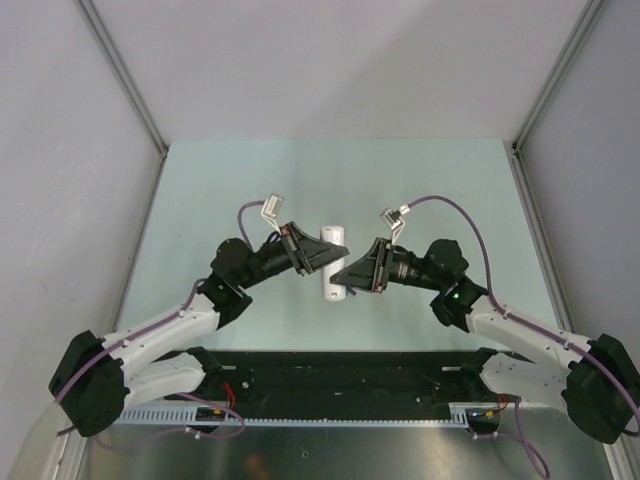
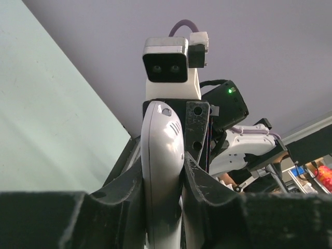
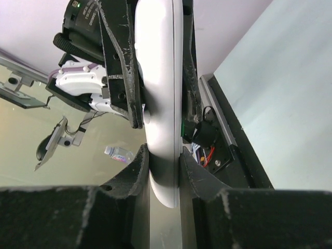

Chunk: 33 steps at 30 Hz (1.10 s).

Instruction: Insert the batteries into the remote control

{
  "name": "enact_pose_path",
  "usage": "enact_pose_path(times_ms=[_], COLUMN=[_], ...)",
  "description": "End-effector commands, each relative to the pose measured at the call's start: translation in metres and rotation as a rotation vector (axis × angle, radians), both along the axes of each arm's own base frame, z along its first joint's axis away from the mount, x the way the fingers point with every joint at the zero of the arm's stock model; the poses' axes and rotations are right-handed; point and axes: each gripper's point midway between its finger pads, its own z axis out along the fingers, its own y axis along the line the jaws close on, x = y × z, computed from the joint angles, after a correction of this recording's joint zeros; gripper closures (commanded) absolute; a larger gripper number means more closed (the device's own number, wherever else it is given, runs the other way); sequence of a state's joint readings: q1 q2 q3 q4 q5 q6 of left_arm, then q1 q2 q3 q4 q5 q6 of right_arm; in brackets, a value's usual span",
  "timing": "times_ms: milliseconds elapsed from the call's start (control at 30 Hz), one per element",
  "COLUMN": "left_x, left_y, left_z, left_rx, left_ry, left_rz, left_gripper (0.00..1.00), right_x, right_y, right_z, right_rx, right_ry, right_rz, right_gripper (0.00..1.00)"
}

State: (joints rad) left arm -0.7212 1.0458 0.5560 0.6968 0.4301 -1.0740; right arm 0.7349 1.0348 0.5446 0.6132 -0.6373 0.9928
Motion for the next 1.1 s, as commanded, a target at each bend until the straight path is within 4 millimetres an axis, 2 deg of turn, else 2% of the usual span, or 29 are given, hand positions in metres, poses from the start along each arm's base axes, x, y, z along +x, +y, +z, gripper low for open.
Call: enact_pose_path(times_ms=[0, 67, 100, 267, 467, 633, 700, 733, 767, 833, 867, 967, 1000, 1033, 1067], left_x=[-0.003, -0.004, -0.005, -0.007, -0.012, -0.014, -0.014, -0.014, -0.013, -0.012, -0.011, -0.010, -0.009, -0.008, -0.008], left_y=[0.005, 0.006, 0.006, 0.005, 0.001, -0.001, -0.001, -0.001, -0.001, 0.000, 0.001, 0.002, 0.002, 0.003, 0.003], left_z=[0.015, 0.013, 0.014, 0.011, 0.010, 0.008, 0.006, 0.006, 0.005, 0.006, 0.007, 0.011, 0.012, 0.015, 0.015], left_rx=[-0.001, 0.002, 0.001, 0.011, 0.018, 0.024, 0.027, 0.027, 0.028, 0.026, 0.023, 0.016, 0.012, 0.006, 0.001], left_ry=[-0.095, -0.096, -0.097, -0.101, -0.105, -0.106, -0.107, -0.108, -0.108, -0.111, -0.111, -0.119, -0.117, -0.117, -0.103], left_rz=[-0.030, -0.039, -0.040, -0.059, -0.094, -0.101, -0.099, -0.097, -0.091, -0.081, -0.075, -0.066, -0.059, -0.050, -0.048], left_gripper=[0.59, 0.46, 0.46, 0.54, 0.47, 0.46, 0.51, 0.58, 0.75, 0.88, 1.00, 1.00, 1.00, 1.00, 1.00], right_x=[-0.008, -0.008, -0.008, -0.009, -0.008, -0.005, -0.005, -0.006, -0.005, -0.006, -0.006, -0.007, -0.006, -0.004, -0.001], right_y=[-0.008, -0.009, -0.009, -0.009, -0.007, -0.004, -0.004, -0.003, -0.003, -0.002, -0.002, -0.002, -0.004, -0.005, -0.007], right_z=[0.022, 0.021, 0.021, 0.020, 0.023, 0.027, 0.029, 0.032, 0.031, 0.031, 0.031, 0.028, 0.032, 0.022, 0.018], right_rx=[0.014, -0.005, -0.008, -0.013, 0.003, 0.023, 0.032, 0.041, 0.040, 0.041, 0.040, 0.029, 0.028, -0.020, -0.054], right_ry=[-0.051, -0.051, -0.049, -0.046, -0.047, -0.048, -0.053, -0.055, -0.051, -0.048, -0.046, -0.050, -0.066, -0.033, -0.072], right_rz=[0.046, 0.047, 0.049, 0.053, 0.053, 0.047, 0.043, 0.045, 0.046, 0.050, 0.049, 0.049, 0.036, 0.024, 0.006], right_gripper=[1.00, 1.00, 1.00, 1.00, 1.00, 1.00, 1.00, 1.00, 1.00, 1.00, 1.00, 1.00, 0.86, 0.52, 0.43])
